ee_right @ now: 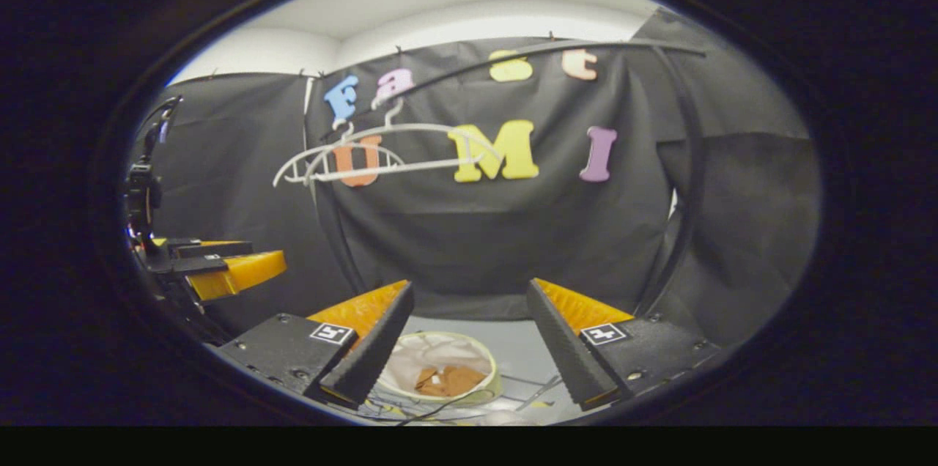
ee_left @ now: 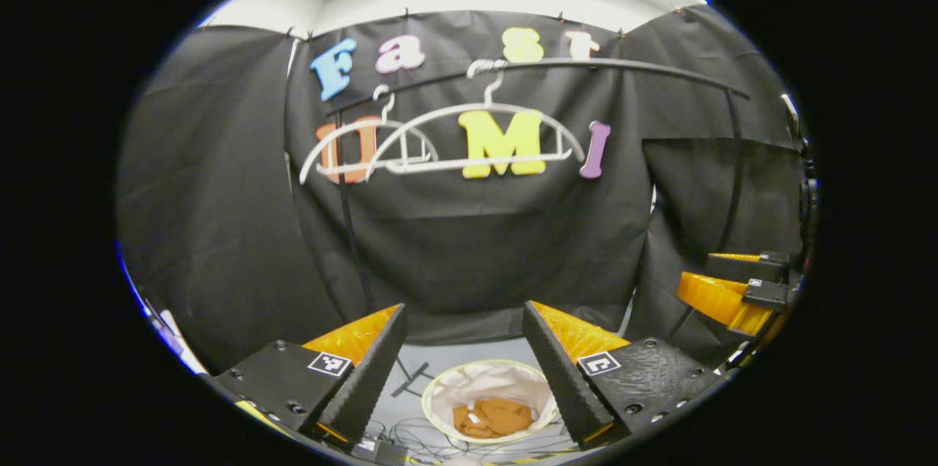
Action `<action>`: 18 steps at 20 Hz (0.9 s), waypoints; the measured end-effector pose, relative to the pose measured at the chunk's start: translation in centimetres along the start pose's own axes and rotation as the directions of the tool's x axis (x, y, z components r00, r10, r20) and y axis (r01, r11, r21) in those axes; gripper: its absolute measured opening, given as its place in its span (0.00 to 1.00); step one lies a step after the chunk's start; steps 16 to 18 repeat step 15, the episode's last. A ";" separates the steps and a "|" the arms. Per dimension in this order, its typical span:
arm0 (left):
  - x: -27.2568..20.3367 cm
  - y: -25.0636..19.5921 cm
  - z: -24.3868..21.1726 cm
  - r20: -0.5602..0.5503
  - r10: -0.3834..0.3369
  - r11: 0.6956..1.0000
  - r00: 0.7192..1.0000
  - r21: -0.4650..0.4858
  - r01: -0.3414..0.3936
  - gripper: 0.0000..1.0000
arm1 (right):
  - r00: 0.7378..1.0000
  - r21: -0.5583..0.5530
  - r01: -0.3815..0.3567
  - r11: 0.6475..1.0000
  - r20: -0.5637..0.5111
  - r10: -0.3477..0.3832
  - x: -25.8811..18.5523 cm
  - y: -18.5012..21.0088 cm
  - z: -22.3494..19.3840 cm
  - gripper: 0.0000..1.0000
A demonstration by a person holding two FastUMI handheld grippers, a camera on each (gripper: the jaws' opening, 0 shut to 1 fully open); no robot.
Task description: Grasp the clothes on the hanger with both hands and then place them into the laundry hamper below.
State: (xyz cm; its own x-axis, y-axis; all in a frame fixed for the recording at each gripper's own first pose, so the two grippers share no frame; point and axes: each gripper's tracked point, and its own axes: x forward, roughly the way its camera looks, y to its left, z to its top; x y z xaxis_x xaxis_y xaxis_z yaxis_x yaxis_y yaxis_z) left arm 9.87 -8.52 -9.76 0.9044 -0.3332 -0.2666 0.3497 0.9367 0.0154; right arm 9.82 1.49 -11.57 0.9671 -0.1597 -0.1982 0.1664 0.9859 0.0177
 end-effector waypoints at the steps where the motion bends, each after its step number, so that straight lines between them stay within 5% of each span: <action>1: -1.2 -0.2 1.3 0.034 0.016 1.000 0.999 0.009 -0.016 0.97 | 1.000 0.000 -0.008 1.000 0.029 0.008 -1.0 -0.1 1.2 0.98; 6: -6.0 -0.9 6.8 0.124 0.078 0.997 0.989 -0.025 -0.076 0.97 | 0.989 -0.003 -0.070 0.998 0.127 0.070 -5.6 -0.4 4.3 0.98; 12: -10.5 -0.3 6.9 0.155 0.171 0.985 0.973 -0.013 -0.171 0.99 | 0.985 -0.014 -0.097 0.995 0.140 0.098 -8.3 -0.4 5.5 0.99; 18: -12.5 -0.1 8.2 0.205 0.171 0.985 0.964 -0.005 -0.174 0.99 | 0.981 -0.008 -0.082 0.997 0.174 0.082 -10.8 -0.5 6.5 1.00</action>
